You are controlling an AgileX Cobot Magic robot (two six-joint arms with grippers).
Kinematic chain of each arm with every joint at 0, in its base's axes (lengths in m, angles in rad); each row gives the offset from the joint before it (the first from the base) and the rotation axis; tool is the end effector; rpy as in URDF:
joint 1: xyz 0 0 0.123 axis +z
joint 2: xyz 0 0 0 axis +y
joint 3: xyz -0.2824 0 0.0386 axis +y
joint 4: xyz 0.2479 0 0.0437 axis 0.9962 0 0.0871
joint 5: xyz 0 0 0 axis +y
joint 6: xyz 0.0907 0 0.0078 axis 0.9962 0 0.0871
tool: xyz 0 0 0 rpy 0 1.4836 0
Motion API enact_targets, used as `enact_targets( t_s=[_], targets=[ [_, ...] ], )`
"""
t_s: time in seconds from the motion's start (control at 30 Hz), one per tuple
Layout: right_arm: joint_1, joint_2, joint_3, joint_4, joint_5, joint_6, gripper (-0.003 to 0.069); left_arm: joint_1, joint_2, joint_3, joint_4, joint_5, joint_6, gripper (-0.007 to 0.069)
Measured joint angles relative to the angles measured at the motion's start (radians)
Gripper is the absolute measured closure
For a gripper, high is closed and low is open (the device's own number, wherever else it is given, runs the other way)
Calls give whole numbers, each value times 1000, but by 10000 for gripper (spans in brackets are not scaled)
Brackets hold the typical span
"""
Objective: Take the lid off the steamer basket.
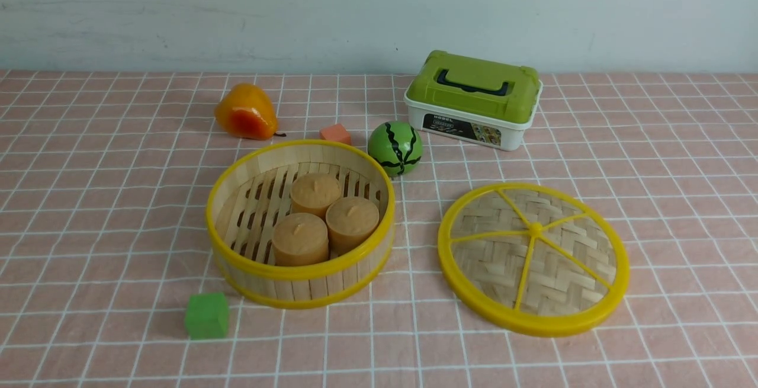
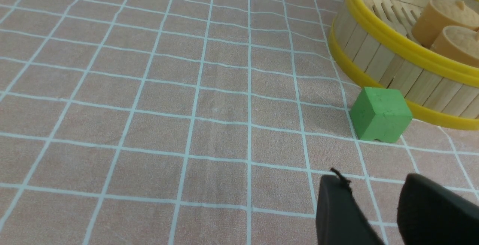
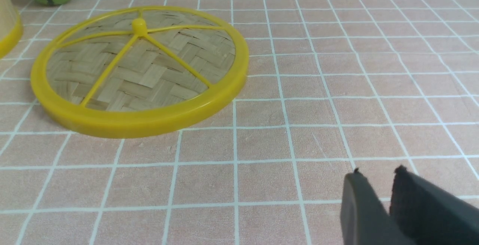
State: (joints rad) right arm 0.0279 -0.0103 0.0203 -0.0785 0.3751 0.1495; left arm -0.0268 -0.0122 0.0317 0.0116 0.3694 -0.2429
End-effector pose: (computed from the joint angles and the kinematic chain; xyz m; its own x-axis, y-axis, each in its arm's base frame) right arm 0.0526 -0.0012 0.1732 -0.2916 0.0682 -0.9541 0.0219 0.9977 0.0646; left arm 0.0527 -0.0010 0.1698 -0.2943 -0.2222 -0.9295 -0.0461 0.9748 -0.2184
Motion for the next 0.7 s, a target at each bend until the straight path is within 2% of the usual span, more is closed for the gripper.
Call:
enact_targets(
  t_s=[0.7],
  targets=[
    [0, 0, 0, 0, 0, 0, 522, 0, 0, 0, 0, 0, 0, 386]
  ],
)
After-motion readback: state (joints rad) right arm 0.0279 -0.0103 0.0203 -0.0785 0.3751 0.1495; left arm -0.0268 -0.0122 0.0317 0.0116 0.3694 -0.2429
